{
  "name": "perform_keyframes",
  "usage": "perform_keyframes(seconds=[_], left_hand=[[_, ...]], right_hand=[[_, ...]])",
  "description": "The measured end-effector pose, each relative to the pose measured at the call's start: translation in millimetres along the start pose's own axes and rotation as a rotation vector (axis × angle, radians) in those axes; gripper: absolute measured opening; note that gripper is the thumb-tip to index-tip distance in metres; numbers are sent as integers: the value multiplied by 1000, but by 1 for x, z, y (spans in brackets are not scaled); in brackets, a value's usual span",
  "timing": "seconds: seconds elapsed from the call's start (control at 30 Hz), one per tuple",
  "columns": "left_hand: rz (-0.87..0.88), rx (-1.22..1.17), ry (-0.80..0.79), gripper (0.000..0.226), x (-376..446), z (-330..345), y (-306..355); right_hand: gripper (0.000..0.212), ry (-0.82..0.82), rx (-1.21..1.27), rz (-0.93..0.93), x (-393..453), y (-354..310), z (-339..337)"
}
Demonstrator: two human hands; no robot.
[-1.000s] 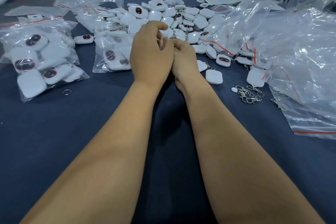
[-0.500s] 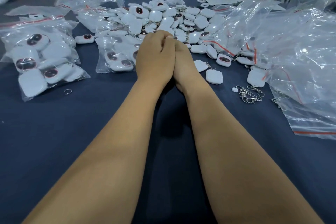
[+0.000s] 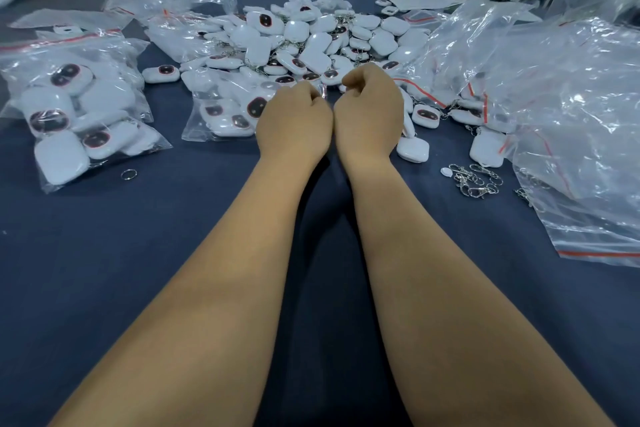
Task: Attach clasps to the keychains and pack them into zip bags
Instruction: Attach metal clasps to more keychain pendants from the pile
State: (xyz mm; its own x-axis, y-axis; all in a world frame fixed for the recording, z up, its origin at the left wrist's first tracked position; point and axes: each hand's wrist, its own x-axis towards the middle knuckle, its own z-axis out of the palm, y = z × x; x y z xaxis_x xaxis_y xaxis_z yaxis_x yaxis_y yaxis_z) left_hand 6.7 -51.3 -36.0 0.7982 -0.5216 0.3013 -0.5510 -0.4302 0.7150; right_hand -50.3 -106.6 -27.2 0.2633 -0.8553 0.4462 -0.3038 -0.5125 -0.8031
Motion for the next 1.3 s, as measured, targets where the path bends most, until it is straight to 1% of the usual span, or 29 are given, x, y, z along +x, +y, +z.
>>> perform_keyframes(seconds=[0.13,0.2,0.27,0.33,0.4,0.43,0.5,0.53,0.57,0.6,0.63,0.67,0.73,0.77,0.83,0.9,0.97,1.07,1.13,1.17,1.23,1.3], left_hand=[[-38,218,42,34,4,-2,-10],[-85,257,53,34,5,-5,-14],[-116,220,99,34,8,-7,-16],[-72,161,176,32,10,-8,-16],[59,109,252,31,9,-8,-13],[139,60,276,32,8,-8,-11],[263,-148,269,35,4,-7,-5],[290,-291,233,36,3,-6,-2],[279,-443,178,36,2,-6,1],[226,-589,115,34,3,-6,4],[137,-720,47,31,4,-7,5],[32,-823,-21,27,6,-7,5],[-169,-940,-131,17,11,-7,3],[-243,-974,-148,11,13,-7,0],[-332,-1011,-103,4,18,-5,-5],[-335,-960,-17,8,21,-4,-9],[-287,-894,28,21,23,-4,-11],[-165,-838,-25,39,21,-3,-12],[-138,-870,-102,38,19,-2,-11],[-140,-894,-141,34,17,-2,-10],[-155,-884,-186,30,16,-2,-9],[-150,-831,-192,29,15,-1,-9]], right_hand=[[34,14,-88,-91,1,-2,-1],[33,43,-251,-124,1,-1,0],[33,52,-427,-83,2,2,1],[33,-53,-522,39,1,4,1],[31,-192,-578,100,0,6,2],[31,-240,-574,89,1,7,3],[30,-287,-491,4,2,7,4],[29,-307,-419,-41,1,7,5],[29,-325,-344,-71,1,5,5],[29,-331,-293,-85,0,5,5],[29,-326,-295,-83,1,4,5],[30,-319,-342,-61,1,5,6],[33,-316,-449,17,1,6,6],[36,-322,-470,46,1,7,6],[37,-316,-458,39,0,8,6],[35,-306,-343,14,1,8,6],[30,-286,-53,109,2,5,5],[15,-199,355,319,5,-1,3],[15,-184,549,368,7,-2,4],[14,-183,607,376,6,-1,4],[6,-178,649,399,6,-1,4],[13,-171,678,433,6,0,4]])
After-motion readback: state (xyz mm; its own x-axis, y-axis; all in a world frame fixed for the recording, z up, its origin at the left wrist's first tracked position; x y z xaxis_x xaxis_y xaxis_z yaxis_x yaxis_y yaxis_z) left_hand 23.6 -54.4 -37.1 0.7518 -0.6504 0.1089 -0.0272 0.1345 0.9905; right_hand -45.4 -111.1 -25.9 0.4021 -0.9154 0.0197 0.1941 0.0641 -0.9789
